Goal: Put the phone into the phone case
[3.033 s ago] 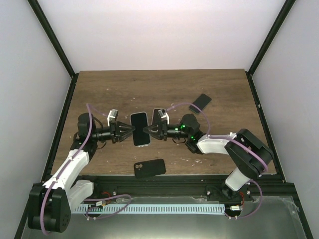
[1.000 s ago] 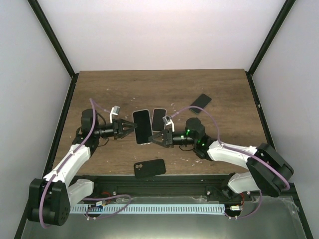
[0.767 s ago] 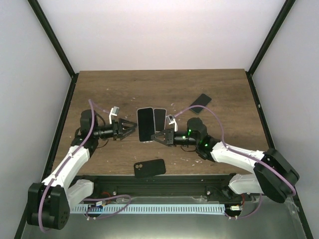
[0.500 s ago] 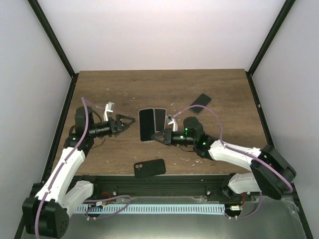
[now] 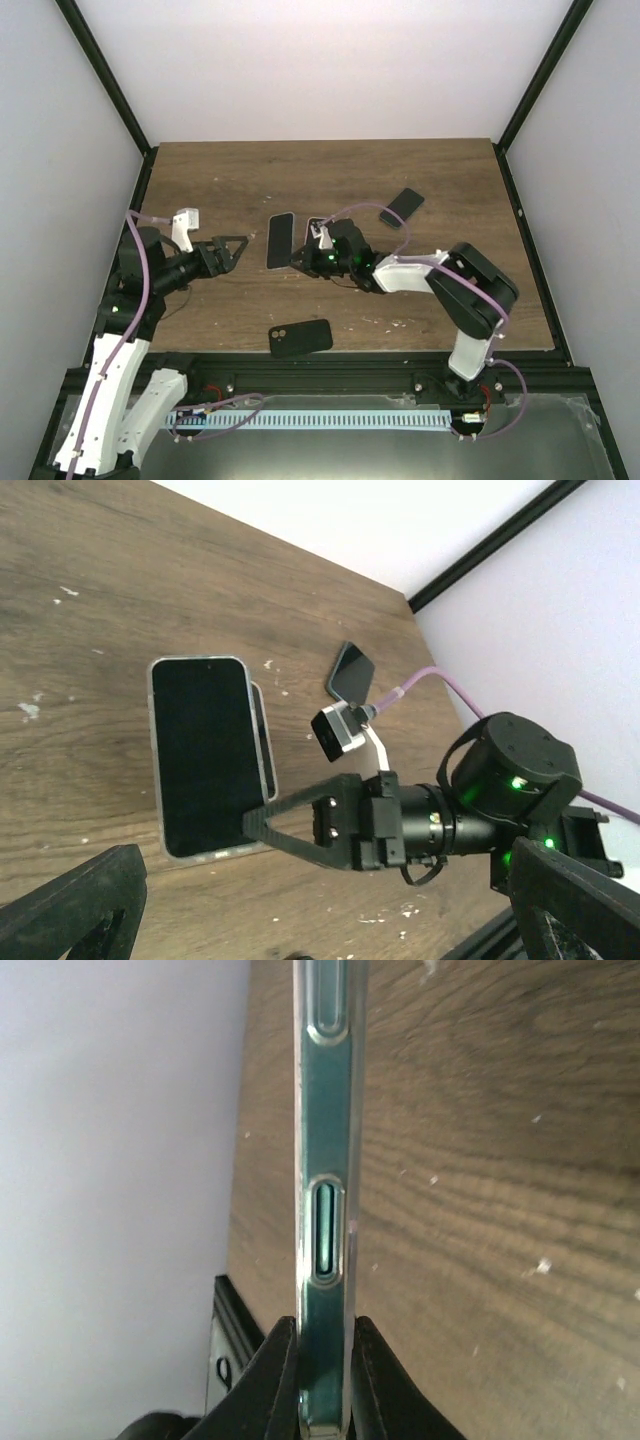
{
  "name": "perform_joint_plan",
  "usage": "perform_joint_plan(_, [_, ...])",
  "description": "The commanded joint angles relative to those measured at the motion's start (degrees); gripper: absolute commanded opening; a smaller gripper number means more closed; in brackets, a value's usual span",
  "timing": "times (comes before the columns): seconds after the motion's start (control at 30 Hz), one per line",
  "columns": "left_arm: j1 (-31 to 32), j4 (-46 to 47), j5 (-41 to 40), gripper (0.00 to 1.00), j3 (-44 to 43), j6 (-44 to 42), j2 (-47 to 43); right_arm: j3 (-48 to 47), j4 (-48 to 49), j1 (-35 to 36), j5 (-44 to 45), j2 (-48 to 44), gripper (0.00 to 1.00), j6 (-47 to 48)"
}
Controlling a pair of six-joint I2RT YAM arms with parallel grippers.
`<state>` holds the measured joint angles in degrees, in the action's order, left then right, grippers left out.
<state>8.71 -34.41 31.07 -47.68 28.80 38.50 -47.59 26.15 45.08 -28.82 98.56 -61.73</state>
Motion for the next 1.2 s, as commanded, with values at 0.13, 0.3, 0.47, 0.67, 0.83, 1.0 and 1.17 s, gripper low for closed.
perform_joint_plan(0.13, [-0.1, -3.6, -3.5, 1.00, 0.7, -4.5, -1.9, -9.5, 6.4, -0.3, 2.9, 12.0, 0.01, -5.0])
perform_joint_plan(0.3, [-0.1, -4.6, -4.1, 1.00, 0.5, -5.6, -2.6, -12.0, 7.8, -0.1, 2.1, 16.7, 0.01, -6.5])
perform_joint_plan(0.47, [-0.1, -4.6, -4.1, 1.00, 1.1, -5.8, -3.0, -13.1, 6.6, 0.0, 2.2, 19.3, 0.04, -6.8])
perform_joint_plan(0.67, [-0.1, -4.2, -2.4, 1.00, 1.6, -5.1, -1.7, -14.1, 3.7, 0.0, 2.2, 21.0, 0.18, -6.0])
perform_joint_plan(0.83, [-0.1, -4.4, -0.9, 1.00, 1.8, -4.3, -0.5, -13.7, 2.8, 0.0, 2.1, 20.4, 0.28, -5.6])
perform_joint_plan(1.0, [-0.1, -4.1, 4.3, 1.00, 2.5, -3.3, 2.5, -13.5, -0.8, -0.1, 1.9, 17.5, 0.49, -2.9])
perform_joint_plan(1.17, [-0.1, -2.9, 6.8, 1.00, 3.9, -1.7, 5.0, -12.5, -6.3, -0.3, 0.4, 13.6, 0.64, 0.6])
